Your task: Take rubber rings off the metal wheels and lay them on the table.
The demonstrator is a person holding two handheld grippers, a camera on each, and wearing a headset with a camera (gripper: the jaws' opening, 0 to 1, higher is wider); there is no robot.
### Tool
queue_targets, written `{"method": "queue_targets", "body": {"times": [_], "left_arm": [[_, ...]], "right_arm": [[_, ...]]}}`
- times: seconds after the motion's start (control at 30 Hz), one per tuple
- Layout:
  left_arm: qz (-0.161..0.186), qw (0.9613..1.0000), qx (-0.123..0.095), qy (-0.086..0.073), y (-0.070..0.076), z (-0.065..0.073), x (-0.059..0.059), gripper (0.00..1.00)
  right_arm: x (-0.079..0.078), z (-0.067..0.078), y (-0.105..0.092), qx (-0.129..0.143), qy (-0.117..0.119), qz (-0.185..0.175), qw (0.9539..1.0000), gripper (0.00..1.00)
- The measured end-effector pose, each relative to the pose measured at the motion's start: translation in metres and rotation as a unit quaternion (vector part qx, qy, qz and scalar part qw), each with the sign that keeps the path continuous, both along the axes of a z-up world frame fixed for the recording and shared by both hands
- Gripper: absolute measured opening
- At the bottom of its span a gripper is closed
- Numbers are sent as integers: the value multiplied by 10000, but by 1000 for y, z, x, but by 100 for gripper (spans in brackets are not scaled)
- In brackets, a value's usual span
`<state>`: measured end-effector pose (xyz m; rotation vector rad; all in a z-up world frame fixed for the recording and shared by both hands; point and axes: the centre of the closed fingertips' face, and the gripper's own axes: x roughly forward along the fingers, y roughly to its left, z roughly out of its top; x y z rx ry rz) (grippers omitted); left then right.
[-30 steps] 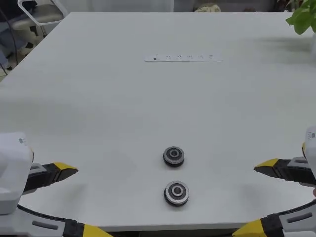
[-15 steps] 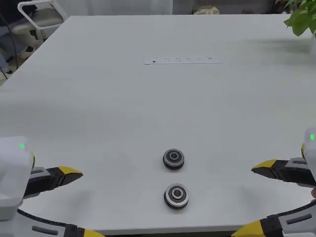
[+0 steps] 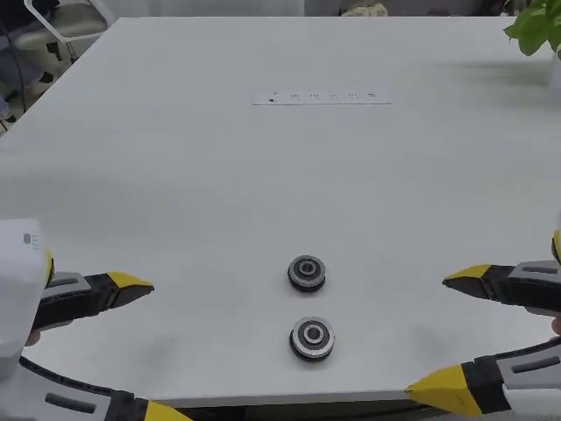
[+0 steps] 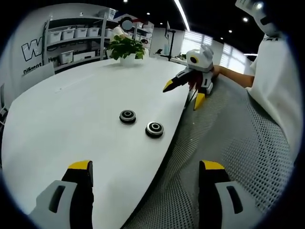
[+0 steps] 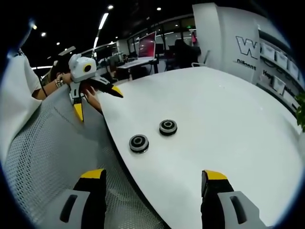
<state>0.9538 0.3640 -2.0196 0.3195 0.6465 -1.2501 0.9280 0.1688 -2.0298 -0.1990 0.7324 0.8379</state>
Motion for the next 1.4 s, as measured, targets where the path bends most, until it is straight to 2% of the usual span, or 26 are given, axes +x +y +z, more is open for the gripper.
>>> {"method": "queue_targets", "body": {"times": [0.1,0.2,0.47,0.67,0.77,0.83,0.9,0.97,1.1,1.3,1.4], "left_arm": [[34,9999,-85,-61,-1,5,2,90],[40,9999,-141,-54,-2,7,2,90],[18,9997,-192,-161,-4,14,1,89],[51,9994,-230,-249,-7,19,2,89],[166,9985,-414,-311,-12,22,6,88],[253,9987,-345,-265,-10,19,7,88],[311,9985,-283,-354,-7,17,11,88],[334,9984,-269,-361,-7,16,11,88],[313,9986,-248,-347,-7,14,11,88],[292,9991,-41,-320,-4,6,10,85],[205,9993,-35,-307,-5,5,7,85]], "right_arm": [[0,5,2,-4,-45,52,10000,81],[2,9,2,-4,-89,67,9999,81],[8,20,2,59,-249,35,9997,80],[7,21,5,120,-282,3,9995,80],[6,17,8,182,-259,-26,9995,79],[5,14,8,150,-228,-30,9996,78],[7,15,6,107,-297,-58,9995,78],[8,17,6,159,-334,-98,9993,78],[8,18,6,239,-339,-145,9990,76],[8,14,5,202,-281,-151,9993,76],[6,12,6,160,-253,-102,9995,76]]}}
